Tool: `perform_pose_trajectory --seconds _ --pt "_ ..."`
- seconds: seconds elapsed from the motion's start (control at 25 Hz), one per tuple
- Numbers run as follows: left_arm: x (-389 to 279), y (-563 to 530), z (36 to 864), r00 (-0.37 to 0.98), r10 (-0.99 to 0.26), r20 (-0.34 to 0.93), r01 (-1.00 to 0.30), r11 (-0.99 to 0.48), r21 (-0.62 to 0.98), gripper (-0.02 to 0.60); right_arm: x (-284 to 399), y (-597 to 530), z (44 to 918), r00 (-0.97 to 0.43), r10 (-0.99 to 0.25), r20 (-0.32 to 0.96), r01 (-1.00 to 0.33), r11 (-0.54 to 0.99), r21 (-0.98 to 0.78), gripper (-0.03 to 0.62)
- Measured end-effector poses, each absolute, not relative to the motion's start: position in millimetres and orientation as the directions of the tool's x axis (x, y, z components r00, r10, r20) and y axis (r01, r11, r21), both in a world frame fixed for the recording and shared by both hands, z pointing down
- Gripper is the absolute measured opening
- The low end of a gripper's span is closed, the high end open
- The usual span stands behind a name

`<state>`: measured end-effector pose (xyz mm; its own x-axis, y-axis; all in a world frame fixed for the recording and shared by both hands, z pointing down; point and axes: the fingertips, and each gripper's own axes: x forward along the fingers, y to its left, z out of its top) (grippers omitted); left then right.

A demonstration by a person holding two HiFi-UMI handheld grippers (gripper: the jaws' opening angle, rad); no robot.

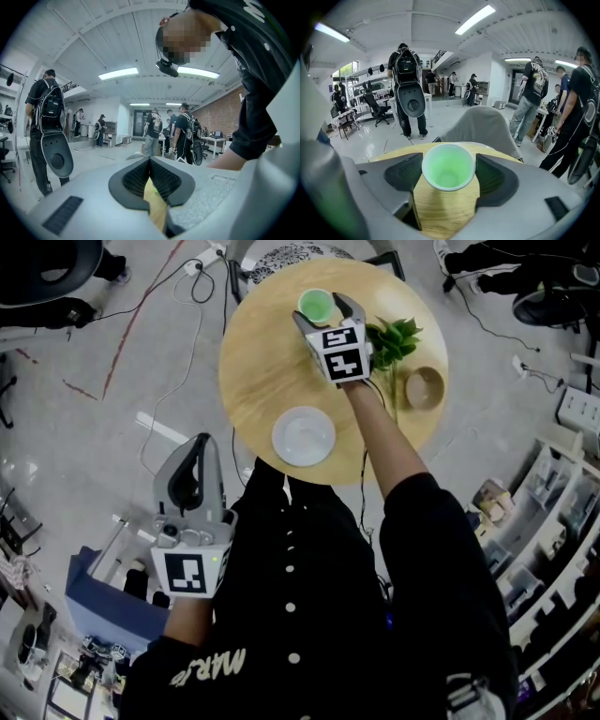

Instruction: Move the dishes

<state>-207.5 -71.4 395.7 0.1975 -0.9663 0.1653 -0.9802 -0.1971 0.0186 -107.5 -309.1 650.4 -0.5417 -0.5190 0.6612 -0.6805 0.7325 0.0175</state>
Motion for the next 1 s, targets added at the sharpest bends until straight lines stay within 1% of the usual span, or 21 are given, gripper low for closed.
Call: perform_pose_trajectory --seconds 0.2,0.44,0.64,1.0 --pt "-203 -69 390 0.203 -0.967 0.155 -0.979 -0.203 0.016 0.003 -110 -288 633 -0.571 -0.5 0.652 -0.653 0.757 0.009 0.352" --pt "-197 -67 383 0.209 -0.968 0.136 -0.978 -0.21 0.009 0.003 -114 -236 619 -0.615 -0.449 0.649 -0.57 0.821 0.028 0.353" --pt "-194 -62 379 0.214 -0.969 0.127 -0.977 -0.214 0.007 0.003 -121 -187 622 -0.636 -0.405 0.657 -0.517 0.856 0.026 0.353" --pt "-189 -55 378 0.22 -0.968 0.123 -0.975 -0.221 0.003 0.003 -129 -132 630 -0.654 -0.361 0.664 -0.466 0.885 0.022 0.354"
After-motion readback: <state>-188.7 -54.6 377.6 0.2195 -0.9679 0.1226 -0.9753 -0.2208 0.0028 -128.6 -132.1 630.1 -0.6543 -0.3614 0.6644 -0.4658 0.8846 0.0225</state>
